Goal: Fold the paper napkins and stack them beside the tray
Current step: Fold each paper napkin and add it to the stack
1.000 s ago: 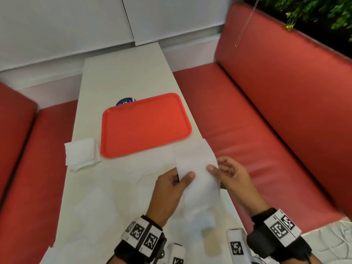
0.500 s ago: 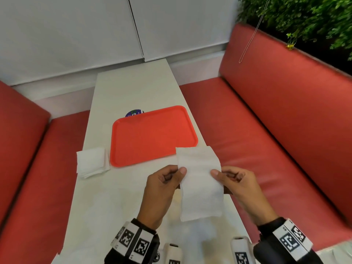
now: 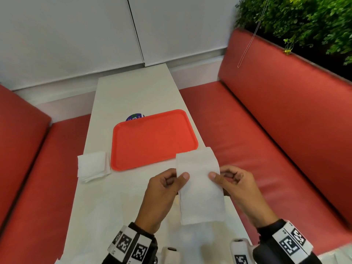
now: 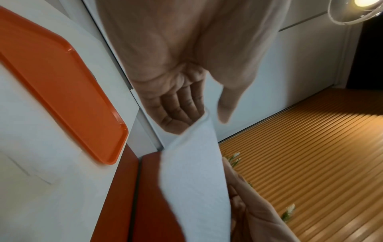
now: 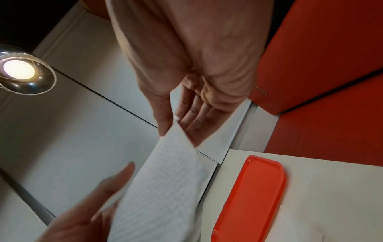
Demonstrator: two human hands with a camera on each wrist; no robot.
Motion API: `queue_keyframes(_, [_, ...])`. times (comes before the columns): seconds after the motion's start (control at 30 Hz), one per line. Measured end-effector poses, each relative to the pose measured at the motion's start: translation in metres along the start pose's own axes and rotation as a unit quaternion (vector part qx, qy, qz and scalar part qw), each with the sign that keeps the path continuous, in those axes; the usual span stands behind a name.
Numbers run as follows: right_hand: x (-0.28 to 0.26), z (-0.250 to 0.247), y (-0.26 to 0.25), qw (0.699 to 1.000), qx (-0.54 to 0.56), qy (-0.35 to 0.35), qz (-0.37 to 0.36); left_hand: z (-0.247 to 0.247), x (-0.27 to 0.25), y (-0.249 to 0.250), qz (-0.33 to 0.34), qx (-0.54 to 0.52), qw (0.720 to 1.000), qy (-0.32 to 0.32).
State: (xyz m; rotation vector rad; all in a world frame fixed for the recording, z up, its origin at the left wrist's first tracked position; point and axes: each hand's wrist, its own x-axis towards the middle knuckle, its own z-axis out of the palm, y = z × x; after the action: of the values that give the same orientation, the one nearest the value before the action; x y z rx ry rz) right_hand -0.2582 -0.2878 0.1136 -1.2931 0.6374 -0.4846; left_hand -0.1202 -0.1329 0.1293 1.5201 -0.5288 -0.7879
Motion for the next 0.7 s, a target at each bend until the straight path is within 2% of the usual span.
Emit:
queue_keyframes(0.13, [-0.002,-0.001,-0.003,0.999,0.024,-0.02,-0.012,-0.002,-0.002,0.002,0.034,0.003,0.999,-0.014])
queue_keyframes(0.4, [-0.004,0.001,-0.024,0.993,0.087,-0.078,-0.021,-0.021,0.001,0.021,0.16,0.076,0.981,-0.077])
queue_keyframes(0.53, [-0.002,0.002,-0.028,0.993,0.071,-0.085,-0.042,-0.025,0.0,0.022,0.145,0.034,0.985,-0.081])
queue_keyframes(0.7, [-0.004,0.01,-0.031,0.989,-0.002,-0.084,-0.126,-0.021,-0.003,0.023,0.115,-0.014,0.991,-0.061])
